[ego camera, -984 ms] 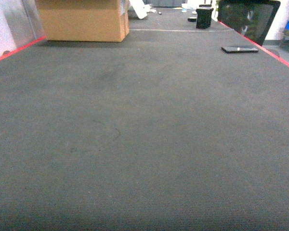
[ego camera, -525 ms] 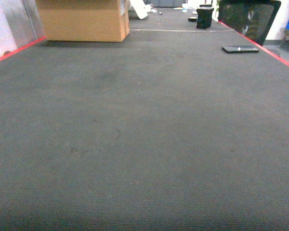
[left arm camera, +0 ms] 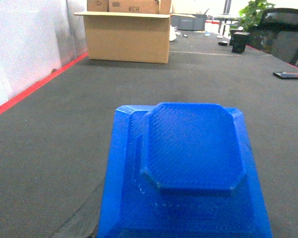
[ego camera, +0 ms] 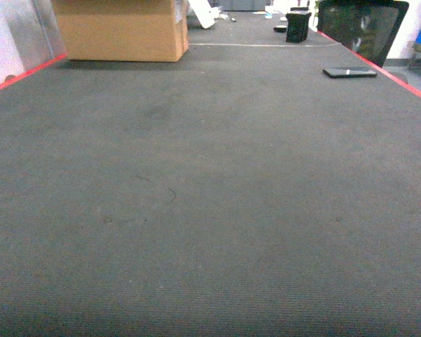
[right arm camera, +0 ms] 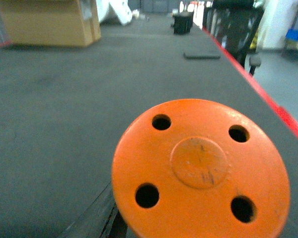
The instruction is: Sort blue parts and orange caps into right shelf containers
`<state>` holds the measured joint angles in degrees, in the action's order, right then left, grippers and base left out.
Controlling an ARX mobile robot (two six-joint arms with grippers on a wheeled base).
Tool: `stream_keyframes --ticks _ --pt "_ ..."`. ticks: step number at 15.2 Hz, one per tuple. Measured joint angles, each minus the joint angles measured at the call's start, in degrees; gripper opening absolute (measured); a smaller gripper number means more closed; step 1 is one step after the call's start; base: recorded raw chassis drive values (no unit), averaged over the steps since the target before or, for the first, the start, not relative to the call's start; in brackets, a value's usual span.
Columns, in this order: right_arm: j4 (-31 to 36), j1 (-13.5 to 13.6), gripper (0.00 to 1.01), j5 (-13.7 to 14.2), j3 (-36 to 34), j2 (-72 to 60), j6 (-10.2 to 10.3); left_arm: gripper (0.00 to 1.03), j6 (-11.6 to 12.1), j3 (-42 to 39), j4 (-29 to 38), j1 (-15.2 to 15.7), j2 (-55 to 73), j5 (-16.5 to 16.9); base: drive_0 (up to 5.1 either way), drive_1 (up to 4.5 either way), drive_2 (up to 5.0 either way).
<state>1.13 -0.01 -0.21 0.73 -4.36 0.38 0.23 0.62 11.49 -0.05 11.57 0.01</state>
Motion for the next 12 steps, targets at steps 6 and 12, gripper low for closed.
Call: stream_keyframes --ticks 6,12 --pt "-1.5 0.0 0.44 0.2 0.0 4.1 0.0 0.42 0.0 0.0 -12.3 0.0 -11.2 0.0 0.0 0.00 0.0" --pt "-1.5 0.0 0.44 0.2 0.0 4.1 0.0 0.42 0.0 0.0 -11.9 0.0 -11.3 0.0 0.0 0.00 0.0"
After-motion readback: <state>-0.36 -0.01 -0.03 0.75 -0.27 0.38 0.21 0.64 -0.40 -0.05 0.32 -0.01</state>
